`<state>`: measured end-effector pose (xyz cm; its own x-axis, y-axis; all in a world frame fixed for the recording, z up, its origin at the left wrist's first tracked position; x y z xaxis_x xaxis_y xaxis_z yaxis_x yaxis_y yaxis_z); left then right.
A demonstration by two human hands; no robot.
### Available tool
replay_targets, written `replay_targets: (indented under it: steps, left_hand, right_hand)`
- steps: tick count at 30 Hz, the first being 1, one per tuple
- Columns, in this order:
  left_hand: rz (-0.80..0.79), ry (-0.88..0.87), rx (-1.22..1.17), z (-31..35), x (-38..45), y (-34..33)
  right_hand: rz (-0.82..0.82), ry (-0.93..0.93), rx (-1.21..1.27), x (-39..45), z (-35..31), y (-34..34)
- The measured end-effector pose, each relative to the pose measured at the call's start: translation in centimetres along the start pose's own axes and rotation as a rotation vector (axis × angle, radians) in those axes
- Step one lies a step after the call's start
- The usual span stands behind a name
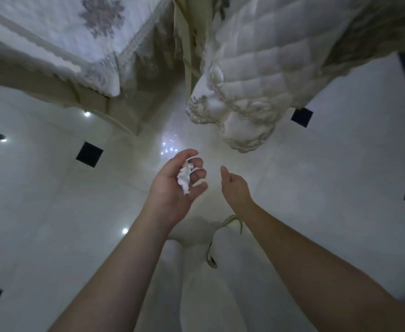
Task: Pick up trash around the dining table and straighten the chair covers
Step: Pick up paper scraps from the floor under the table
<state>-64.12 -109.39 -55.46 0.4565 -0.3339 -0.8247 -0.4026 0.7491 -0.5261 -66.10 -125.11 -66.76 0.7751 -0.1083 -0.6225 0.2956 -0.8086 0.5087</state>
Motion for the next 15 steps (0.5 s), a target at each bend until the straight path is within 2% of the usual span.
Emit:
replay_targets:
  steps: [5,7,9,12,15]
  left_hand:
    - [-0.084,-0.02,0.06,1.4,-7.7,-4.7]
    - [-0.084,-0.019,0.037,2.0,-10.6,-6.2]
    - [-0.08,-0.031,0.044,2.4,-13.2,-7.4]
    - [-0.119,-0.051,0.068,2.8,-16.7,-9.5]
    - [-0.195,-0.015,0.097,3.0,-19.7,-11.3]
  right_hand:
    - [0.037,0.053,0.112,-6.2,-5.1,6.4]
    - [0.039,-0.033,0.281,-8.6,-6.6,9.3]
    - [0.017,-0.169,0.615,-11.3,-7.6,12.1]
    - [-0.04,-0.248,1.267,-15.5,-9.6,15.9]
    - [-0.015,-0.237,1.619,-19.6,-11.3,18.7]
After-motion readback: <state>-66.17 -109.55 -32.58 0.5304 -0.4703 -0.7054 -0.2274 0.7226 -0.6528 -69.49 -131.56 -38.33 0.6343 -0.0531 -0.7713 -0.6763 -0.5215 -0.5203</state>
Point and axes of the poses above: each hand's wrist, its own x-axis towards the middle knuckle, its own y-axis out of the back of the hand, z = x × y, the point moved 2 cm from there along x, towards the middle knuckle, and after that the axes turned 10 degrees about y, right-handed, at the moved point
